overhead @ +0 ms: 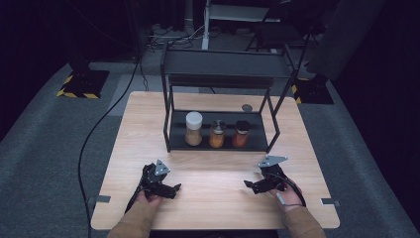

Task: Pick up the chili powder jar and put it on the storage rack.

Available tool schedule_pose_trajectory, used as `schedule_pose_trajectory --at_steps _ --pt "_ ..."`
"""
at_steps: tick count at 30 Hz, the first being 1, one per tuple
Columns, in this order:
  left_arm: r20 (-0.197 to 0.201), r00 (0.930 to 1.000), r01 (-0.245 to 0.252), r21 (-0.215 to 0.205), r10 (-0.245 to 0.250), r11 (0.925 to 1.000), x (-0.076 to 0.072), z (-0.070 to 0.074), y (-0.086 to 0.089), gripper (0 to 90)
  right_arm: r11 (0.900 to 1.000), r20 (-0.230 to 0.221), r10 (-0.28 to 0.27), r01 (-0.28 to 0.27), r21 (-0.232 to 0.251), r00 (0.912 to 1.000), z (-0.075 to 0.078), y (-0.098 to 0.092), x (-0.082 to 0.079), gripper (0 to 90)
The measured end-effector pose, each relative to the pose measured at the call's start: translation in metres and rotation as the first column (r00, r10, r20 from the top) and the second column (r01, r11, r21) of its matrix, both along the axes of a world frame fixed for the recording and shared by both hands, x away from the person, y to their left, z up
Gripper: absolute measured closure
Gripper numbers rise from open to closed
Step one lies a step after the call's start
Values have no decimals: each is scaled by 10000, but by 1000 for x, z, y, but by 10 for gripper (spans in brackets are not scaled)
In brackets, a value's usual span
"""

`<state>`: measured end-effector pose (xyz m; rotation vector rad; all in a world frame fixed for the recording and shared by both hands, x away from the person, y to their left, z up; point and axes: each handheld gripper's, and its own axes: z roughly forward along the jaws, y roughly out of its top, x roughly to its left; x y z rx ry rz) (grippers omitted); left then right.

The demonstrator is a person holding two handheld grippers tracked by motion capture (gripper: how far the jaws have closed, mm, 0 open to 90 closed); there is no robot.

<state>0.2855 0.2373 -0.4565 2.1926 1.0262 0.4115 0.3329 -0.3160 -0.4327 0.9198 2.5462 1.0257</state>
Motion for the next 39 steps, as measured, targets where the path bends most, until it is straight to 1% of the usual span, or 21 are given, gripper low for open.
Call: schedule_pose_trajectory --at_steps 3,8,13,16,18,21,25,39 --pt "1 10000 -1 1 1 10000 0 0 0 1 10000 -54 -26 26 48 10000 -2 -2 -1 40" --pt "1 10000 -7 -6 7 10000 0 0 0 1 10000 -113 -33 33 -28 9999 -5 -1 -2 40" --pt "1 10000 -13 -9 13 10000 0 0 0 1 10000 -88 -4 4 -35 10000 -8 -2 -3 40" --pt "0 10000 2 3 -2 10000 0 0 0 1 9998 -218 40 -45 -192 9998 -12 -1 -3 34" --pt "1 10000 0 1 0 10000 0 0 0 1 9996 12 117 -117 -259 9999 -15 0 -6 22" --pt "1 10000 -10 0 10 10000 0 0 0 1 9998 106 113 -111 -142 9999 -19 -1 -8 0" --pt "1 10000 -25 -11 25 10000 0 0 0 1 9997 429 -40 30 237 9991 -28 -5 -13 0" --pt "-2 10000 -34 -11 34 10000 0 0 0 1 9997 427 28 -38 233 9991 -28 -6 -12 0"
